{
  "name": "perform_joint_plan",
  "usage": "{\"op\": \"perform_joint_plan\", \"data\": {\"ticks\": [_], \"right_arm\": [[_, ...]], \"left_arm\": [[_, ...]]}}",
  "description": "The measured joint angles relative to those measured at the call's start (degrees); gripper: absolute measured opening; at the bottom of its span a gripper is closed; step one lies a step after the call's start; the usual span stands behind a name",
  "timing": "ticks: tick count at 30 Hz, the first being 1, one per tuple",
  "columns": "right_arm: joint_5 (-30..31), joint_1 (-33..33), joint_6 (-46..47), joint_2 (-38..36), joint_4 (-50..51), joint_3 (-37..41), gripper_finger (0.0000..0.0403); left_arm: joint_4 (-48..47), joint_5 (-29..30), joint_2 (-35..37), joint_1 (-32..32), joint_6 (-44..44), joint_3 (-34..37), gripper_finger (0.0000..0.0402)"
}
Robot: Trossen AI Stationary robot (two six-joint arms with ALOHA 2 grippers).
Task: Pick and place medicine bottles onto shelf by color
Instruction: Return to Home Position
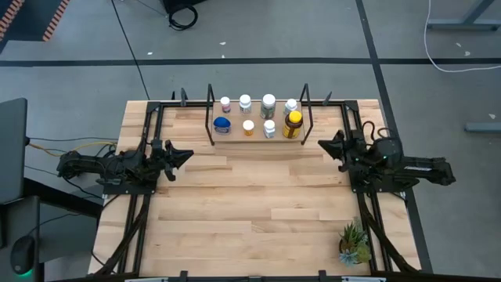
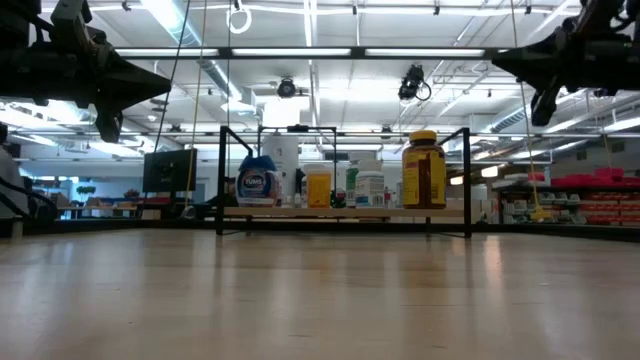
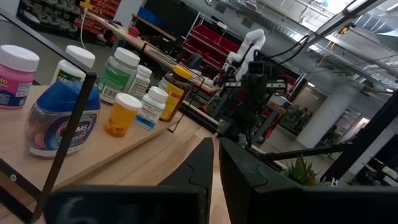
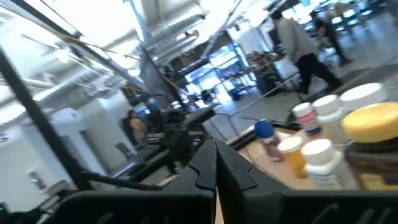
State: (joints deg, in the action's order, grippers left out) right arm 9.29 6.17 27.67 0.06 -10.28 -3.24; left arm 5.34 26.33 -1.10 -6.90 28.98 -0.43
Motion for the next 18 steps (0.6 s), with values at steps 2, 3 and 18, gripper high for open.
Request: {"op": "perform_joint_plan", "data": {"ticks": [2,3,18], "right_arm": [[-1.4,0.0,1.0,0.0,-3.8,2.4,0.0005],[-1.8,0.0,1.0,0.0,-4.4,2.9,0.0005],[3.2,-7.5,-1.7,0.2,2.1,2.8,0.0005]], "left_arm": [[0.0,0.0,0.0,0.0,0.0,0.0,0.0029],[0.0,0.0,0.0,0.0,0.0,0.0,0.0027],[0.0,0.0,0.0,0.0,0.0,0.0,0.0036]]}}
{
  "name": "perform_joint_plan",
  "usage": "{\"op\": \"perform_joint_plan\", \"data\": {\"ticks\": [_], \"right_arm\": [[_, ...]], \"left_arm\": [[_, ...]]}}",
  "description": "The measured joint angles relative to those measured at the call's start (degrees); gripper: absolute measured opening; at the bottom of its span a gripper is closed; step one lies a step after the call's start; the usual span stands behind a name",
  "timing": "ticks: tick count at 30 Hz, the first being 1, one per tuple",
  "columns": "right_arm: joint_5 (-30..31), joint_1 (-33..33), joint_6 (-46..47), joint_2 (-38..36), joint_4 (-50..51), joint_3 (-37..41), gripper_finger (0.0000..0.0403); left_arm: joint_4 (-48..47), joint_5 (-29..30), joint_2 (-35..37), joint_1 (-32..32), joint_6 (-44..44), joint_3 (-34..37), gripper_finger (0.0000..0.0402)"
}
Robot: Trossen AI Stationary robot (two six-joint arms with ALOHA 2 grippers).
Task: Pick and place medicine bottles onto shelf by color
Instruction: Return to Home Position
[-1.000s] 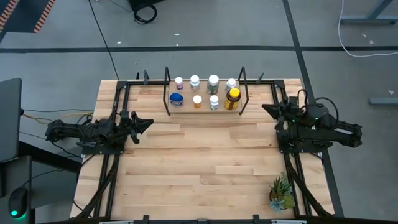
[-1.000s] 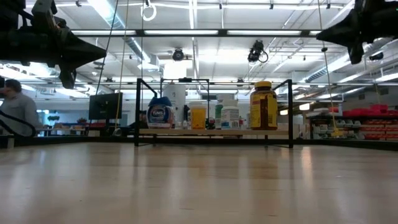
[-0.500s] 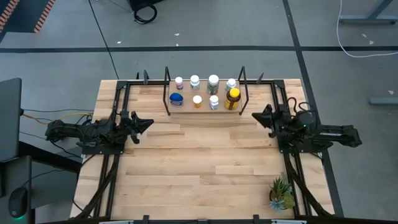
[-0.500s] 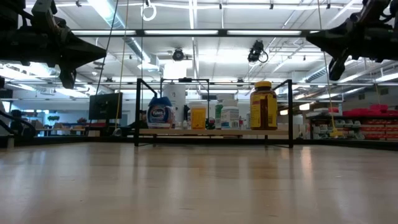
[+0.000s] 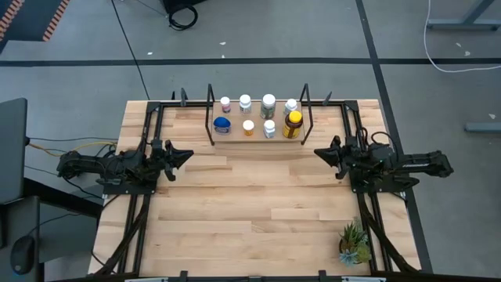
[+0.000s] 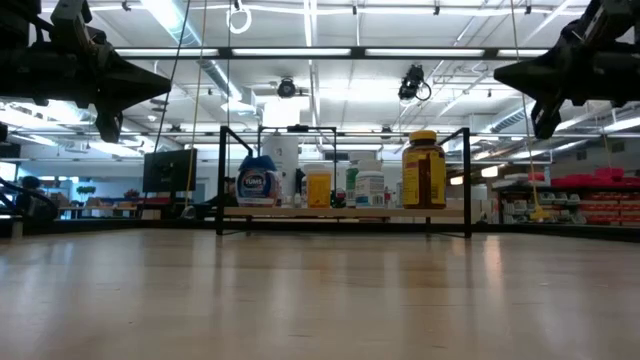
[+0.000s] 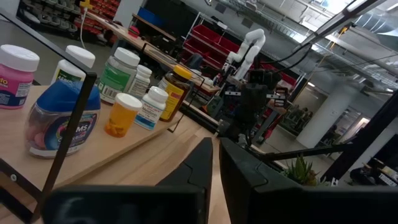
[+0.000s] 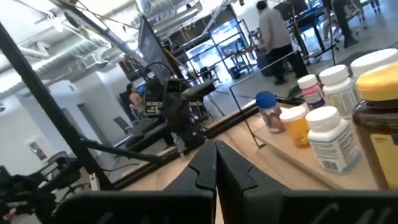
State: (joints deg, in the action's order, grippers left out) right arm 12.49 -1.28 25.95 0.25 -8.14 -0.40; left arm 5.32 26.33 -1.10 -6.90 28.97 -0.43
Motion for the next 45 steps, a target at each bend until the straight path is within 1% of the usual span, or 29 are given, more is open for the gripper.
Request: {"op": "perform_joint_plan", "data": {"ticks": [3,10,15,20,28,38,45], "right_arm": [[0.3,0.0,0.3,0.0,-0.4,0.0,0.0005],[-1.9,0.0,3.8,0.0,0.0,0.0,0.0005],[-2.1,0.0,4.1,0.0,5.9,0.0,0.0005],[-4.5,0.0,2.5,1.1,6.8,-0.2,0.0005],[-4.5,0.0,2.3,1.4,6.8,-0.2,0.0005],[-4.5,0.0,2.3,1.4,6.9,-0.2,0.0005],[-4.5,0.0,2.3,1.4,6.9,-0.2,0.0005]], "left_arm": [[0.0,0.0,0.0,0.0,0.0,0.0,0.0031],[0.0,0.0,0.0,0.0,0.0,0.0,0.0024],[0.0,0.0,0.0,0.0,0.0,0.0,0.0033],[0.0,0.0,0.0,0.0,0.0,0.0,0.0035],[0.0,0.0,0.0,0.0,0.0,0.0,0.0023],[0.0,0.0,0.0,0.0,0.0,0.0,0.0036],[0.0,0.0,0.0,0.0,0.0,0.0,0.0024]]}}
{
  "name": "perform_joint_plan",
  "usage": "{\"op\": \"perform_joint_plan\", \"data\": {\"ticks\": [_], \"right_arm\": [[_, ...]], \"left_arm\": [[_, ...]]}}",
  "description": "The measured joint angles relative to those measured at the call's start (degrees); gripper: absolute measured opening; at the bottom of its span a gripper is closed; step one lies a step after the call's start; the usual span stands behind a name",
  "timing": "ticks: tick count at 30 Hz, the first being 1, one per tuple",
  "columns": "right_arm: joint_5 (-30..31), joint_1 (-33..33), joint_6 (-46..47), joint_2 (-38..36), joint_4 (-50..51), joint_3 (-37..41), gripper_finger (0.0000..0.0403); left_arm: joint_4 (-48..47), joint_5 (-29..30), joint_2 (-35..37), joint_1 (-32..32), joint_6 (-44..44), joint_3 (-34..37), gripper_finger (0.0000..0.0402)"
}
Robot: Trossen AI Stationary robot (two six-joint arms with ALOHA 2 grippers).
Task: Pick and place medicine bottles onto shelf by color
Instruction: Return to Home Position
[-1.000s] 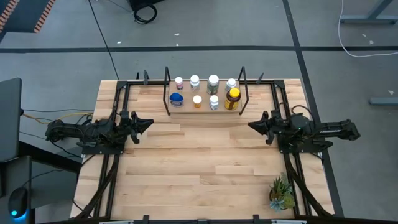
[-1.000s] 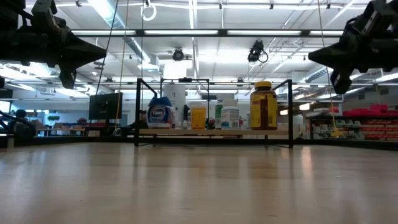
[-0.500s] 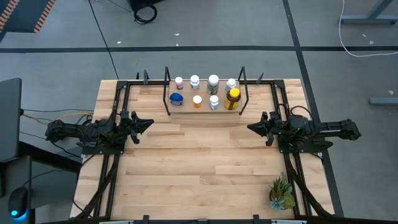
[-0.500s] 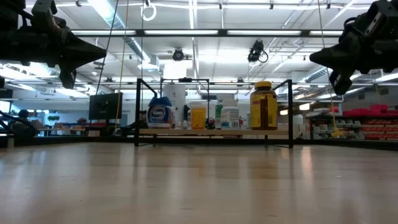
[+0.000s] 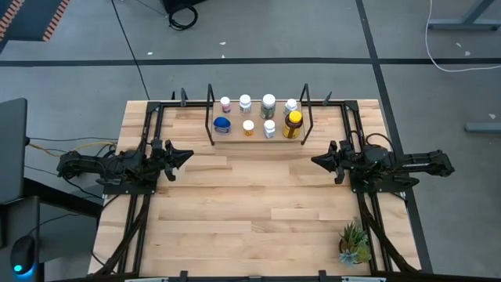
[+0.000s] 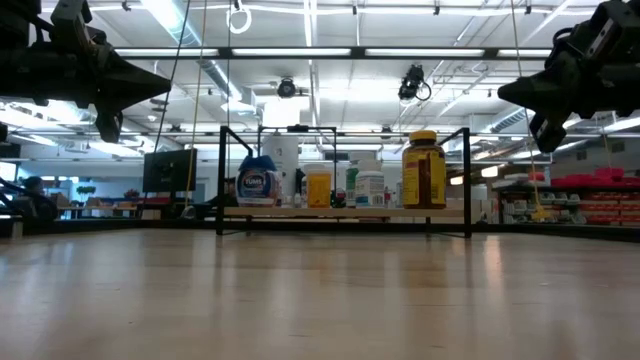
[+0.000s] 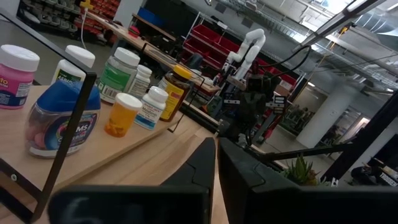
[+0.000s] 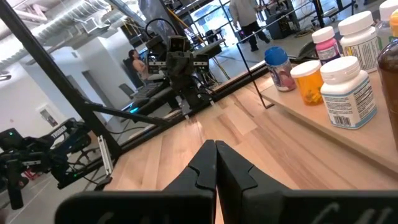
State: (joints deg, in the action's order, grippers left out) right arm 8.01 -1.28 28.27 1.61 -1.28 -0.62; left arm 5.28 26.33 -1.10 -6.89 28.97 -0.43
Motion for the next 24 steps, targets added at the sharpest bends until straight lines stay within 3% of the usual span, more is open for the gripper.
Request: {"op": "perform_joint_plan", "data": {"ticks": [24], "right_arm": [[0.0,0.0,0.0,0.0,0.0,0.0,0.0005]], "left_arm": [[0.0,0.0,0.0,0.0,0.0,0.0,0.0026]]}}
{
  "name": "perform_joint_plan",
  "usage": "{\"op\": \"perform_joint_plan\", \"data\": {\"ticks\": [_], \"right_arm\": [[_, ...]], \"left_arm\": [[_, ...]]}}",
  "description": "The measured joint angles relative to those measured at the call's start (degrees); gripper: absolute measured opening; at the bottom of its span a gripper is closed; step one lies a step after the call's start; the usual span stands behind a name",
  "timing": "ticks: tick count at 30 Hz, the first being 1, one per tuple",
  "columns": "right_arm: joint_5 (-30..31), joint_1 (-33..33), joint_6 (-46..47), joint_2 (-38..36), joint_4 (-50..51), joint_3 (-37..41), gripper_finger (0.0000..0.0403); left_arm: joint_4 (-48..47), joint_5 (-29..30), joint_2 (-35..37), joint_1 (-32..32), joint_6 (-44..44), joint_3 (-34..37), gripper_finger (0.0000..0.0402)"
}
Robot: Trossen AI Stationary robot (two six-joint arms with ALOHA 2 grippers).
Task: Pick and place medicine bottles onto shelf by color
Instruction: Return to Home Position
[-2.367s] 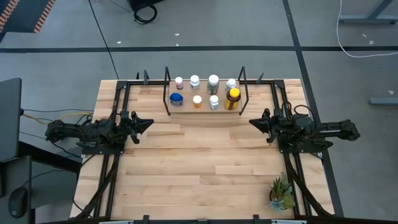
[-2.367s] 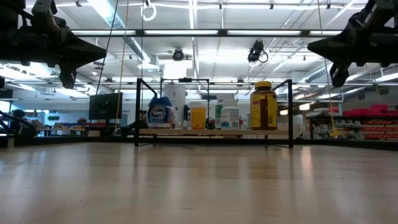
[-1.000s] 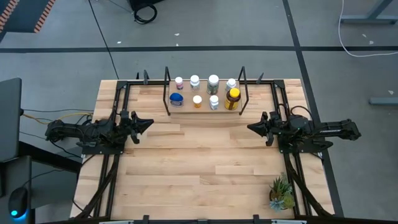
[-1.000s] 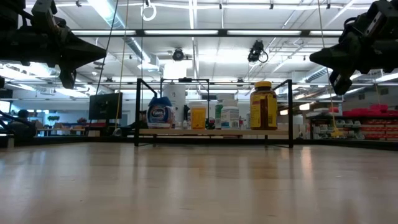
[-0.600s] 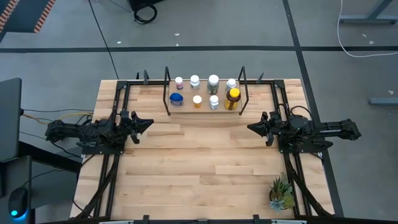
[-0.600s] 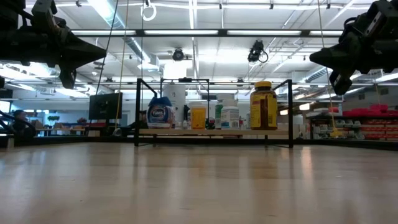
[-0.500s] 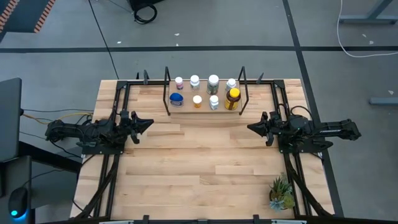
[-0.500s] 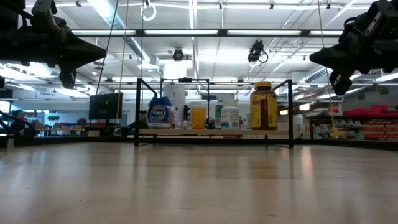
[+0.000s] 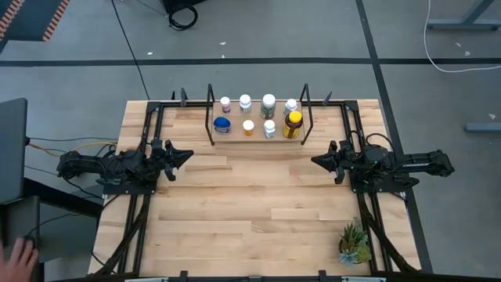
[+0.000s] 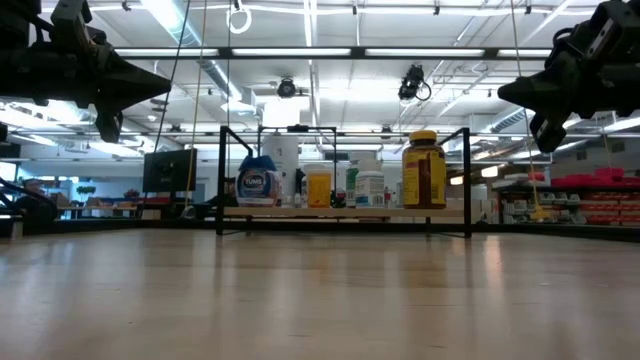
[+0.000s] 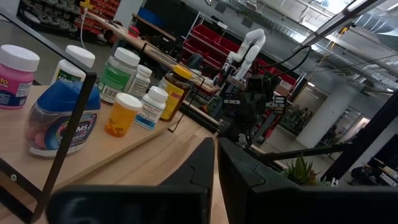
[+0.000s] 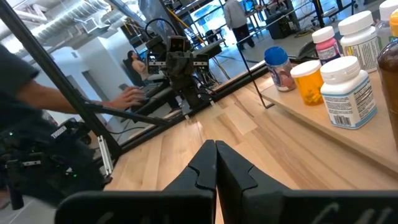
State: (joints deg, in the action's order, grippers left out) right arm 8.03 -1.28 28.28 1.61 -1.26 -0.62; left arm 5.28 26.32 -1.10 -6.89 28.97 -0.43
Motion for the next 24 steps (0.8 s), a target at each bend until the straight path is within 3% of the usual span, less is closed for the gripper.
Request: {"op": "perform_joint_plan", "data": {"ticks": [24], "right_arm": [[0.0,0.0,0.2,0.0,0.0,0.0,0.0005]], "left_arm": [[0.0,0.0,0.0,0.0,0.0,0.0,0.0034]]}}
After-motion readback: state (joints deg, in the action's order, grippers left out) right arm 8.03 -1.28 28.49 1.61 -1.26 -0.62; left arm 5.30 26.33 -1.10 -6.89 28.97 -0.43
